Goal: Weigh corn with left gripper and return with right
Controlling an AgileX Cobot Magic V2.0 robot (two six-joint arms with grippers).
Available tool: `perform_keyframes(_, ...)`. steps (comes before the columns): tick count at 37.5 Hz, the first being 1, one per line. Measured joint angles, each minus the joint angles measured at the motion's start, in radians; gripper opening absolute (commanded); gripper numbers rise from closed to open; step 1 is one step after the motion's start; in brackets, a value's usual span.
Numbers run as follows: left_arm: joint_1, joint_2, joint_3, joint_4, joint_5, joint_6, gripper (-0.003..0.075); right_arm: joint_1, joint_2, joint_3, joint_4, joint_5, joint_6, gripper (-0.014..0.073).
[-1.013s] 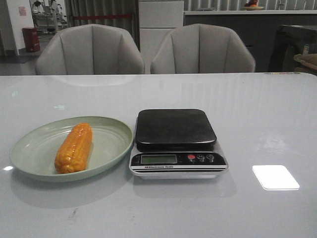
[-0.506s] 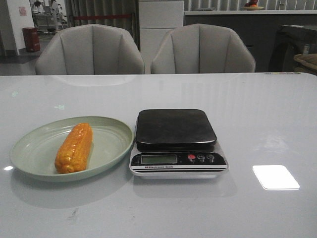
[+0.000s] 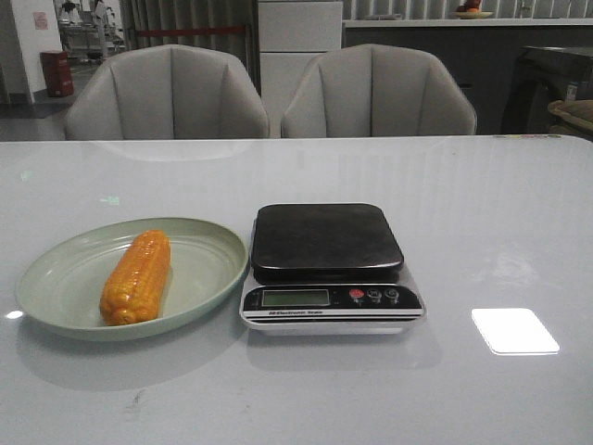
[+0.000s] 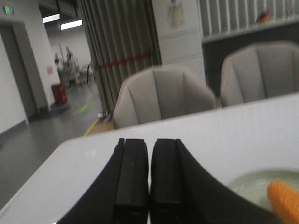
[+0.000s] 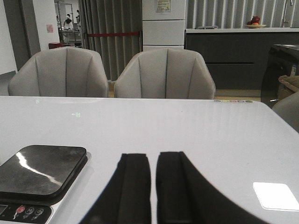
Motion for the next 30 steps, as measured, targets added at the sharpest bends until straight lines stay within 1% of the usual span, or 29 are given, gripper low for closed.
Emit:
perform_keyframes(2,0.0,0.004,-0.018,-0.033,0.0,0.0,0.0115,0.0,0.0,0.0,0.0,0.0,0.0,0.0213)
perform_keyframes(5,0.0,0.043,-0.095,-0.057,0.053,0.0,0.0115,0.0,0.0,0.0,0.0,0.0,0.0,0.0213)
perform_keyframes(12,0.0,0.209,-0.342,-0.116,0.278,0.0,0.0115,0.0,0.0,0.0,0.0,0.0,0.0,0.0213)
perform_keyframes(17,0.0,0.335,-0.465,-0.197,0.469,0.0,0.0115,0.0,0.0,0.0,0.0,0.0,0.0,0.0213)
perform_keyframes(19,0.0,0.381,-0.486,-0.213,0.523,0.0,0.0115,0.0,0.0,0.0,0.0,0.0,0.0,0.0213)
perform_keyframes(22,0.0,0.435,-0.492,-0.222,0.566,0.0,0.0115,0.0,0.0,0.0,0.0,0.0,0.0,0.0213)
perform_keyframes(27,0.0,0.525,-0.492,-0.225,0.595,0.0,0.0115,0.0,0.0,0.0,0.0,0.0,0.0,0.0213)
perform_keyframes(30,0.0,0.566,-0.492,-0.227,0.636,0.0,0.0115,0.0,0.0,0.0,0.0,0.0,0.0,0.0213)
